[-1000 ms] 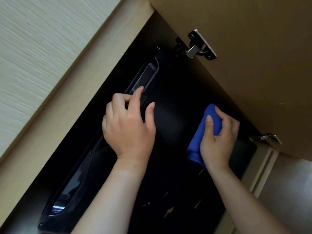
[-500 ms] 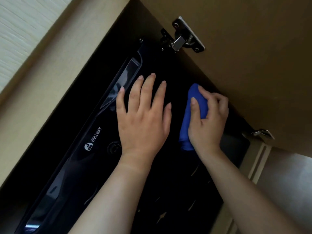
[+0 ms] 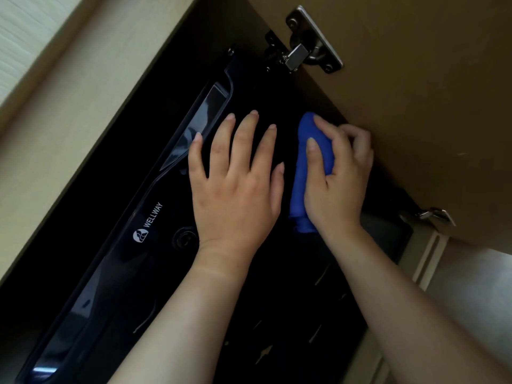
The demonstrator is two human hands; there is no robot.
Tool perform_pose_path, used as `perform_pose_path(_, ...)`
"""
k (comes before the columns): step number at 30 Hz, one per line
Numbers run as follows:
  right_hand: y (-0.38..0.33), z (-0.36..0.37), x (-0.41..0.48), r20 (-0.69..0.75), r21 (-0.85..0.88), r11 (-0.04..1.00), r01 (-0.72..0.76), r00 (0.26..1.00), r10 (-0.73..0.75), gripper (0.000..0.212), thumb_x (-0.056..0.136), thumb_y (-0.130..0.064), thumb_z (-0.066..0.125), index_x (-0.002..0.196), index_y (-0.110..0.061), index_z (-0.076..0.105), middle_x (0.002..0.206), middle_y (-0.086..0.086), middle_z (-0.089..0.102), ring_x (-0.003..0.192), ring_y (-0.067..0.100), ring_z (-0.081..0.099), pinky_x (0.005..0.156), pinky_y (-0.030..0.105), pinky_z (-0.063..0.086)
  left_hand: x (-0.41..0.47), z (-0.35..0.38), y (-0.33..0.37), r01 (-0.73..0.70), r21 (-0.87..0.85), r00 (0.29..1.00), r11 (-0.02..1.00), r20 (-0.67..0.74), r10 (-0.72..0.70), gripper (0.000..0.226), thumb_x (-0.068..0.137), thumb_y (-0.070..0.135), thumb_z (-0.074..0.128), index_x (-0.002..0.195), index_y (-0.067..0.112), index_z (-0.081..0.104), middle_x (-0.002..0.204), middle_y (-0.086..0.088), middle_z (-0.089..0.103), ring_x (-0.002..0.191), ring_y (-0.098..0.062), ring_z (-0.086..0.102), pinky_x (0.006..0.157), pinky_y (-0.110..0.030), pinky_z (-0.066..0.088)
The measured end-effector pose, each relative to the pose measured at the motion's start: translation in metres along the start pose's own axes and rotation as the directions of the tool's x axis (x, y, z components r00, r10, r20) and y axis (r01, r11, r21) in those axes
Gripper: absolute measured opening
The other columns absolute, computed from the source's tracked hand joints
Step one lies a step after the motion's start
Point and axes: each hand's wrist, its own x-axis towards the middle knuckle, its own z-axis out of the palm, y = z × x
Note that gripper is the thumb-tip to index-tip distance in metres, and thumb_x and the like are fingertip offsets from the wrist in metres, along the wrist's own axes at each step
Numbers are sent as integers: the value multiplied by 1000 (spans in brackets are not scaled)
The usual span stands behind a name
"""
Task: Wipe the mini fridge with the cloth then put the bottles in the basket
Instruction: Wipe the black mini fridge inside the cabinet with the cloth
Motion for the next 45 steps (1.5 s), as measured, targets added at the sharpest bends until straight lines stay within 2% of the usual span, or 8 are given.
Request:
perform_pose_path(7, 32, -24, -47, 79, 29, 988, -153, 986, 150, 34, 95, -36, 45, 128, -28, 53, 117, -3, 43, 105, 10, 43, 89, 3, 26, 2, -2, 2, -4, -2, 1000, 1000, 4, 4, 42, 96, 38, 44, 134, 22, 51, 143, -5, 46, 134, -25, 30, 111, -46, 14)
perform_pose_path(10, 35, -50, -65, 99, 117, 938, -325, 944, 315, 28, 96, -32, 49, 124, -32, 52, 113, -17, 41, 107, -7, 43, 88, 0, 28, 1, -4, 1, -13, -81, 1000, 997, -27, 11, 37, 94, 34, 47, 126, 19, 58, 138, -7, 50, 132, -24, 35, 113, -45, 15)
perform_pose_path(13, 42, -71, -78, -24, 147, 885, -441, 893, 449, 26, 96, -27, 48, 122, -30, 52, 119, -10, 45, 101, -25, 39, 80, -7, 27, -9, -5, 11, -70, -206, 998, 976, -16, 69, 36, 91, 31, 51, 122, 16, 61, 134, -9, 53, 130, -25, 40, 113, -45, 19)
perform_pose_path(17, 52, -72, -88, 19, 164, 812, -560, 825, 565, 28, 96, -33, 46, 123, -31, 52, 126, -6, 48, 95, -28, 40, 76, -9, 28, -26, -2, 22, -105, -199, 989, 974, 79, 123, 36, 91, 32, 51, 121, 16, 62, 133, -7, 55, 128, -25, 44, 112, -45, 20)
perform_pose_path(31, 76, -32, -72, -72, 33, 940, -339, 937, 341, 35, 94, -32, 48, 127, -20, 53, 116, -6, 39, 112, 18, 46, 94, 17, 33, -32, 5, 24, -133, -82, 985, 988, 102, 141, 36, 94, 34, 44, 125, 21, 58, 137, -3, 51, 130, -23, 41, 111, -44, 18)
perform_pose_path(35, 73, -31, -78, -42, 28, 948, -317, 947, 318, 37, 94, -36, 46, 126, -19, 53, 117, -4, 39, 112, 18, 46, 91, 3, 26, -32, 6, 24, -131, -74, 987, 989, 88, 137, 36, 95, 33, 43, 125, 21, 58, 137, -3, 51, 129, -23, 41, 111, -43, 18)
perform_pose_path(41, 70, -27, -63, -7, 36, 982, -186, 982, 187, 37, 94, -35, 47, 126, -17, 53, 117, 1, 41, 110, 20, 48, 96, 21, 37, -32, 8, 25, -133, -70, 987, 989, 82, 139, 36, 95, 33, 43, 126, 22, 57, 137, -3, 50, 129, -23, 40, 111, -43, 18)
perform_pose_path(45, 88, -39, -79, -17, 33, 941, -336, 941, 337, 31, 96, -30, 48, 126, -21, 51, 121, -1, 41, 110, 6, 44, 92, 0, 25, -32, 8, 24, -133, -65, 987, 989, 81, 138, 35, 95, 33, 43, 125, 23, 57, 137, -2, 51, 129, -23, 41, 111, -43, 18)
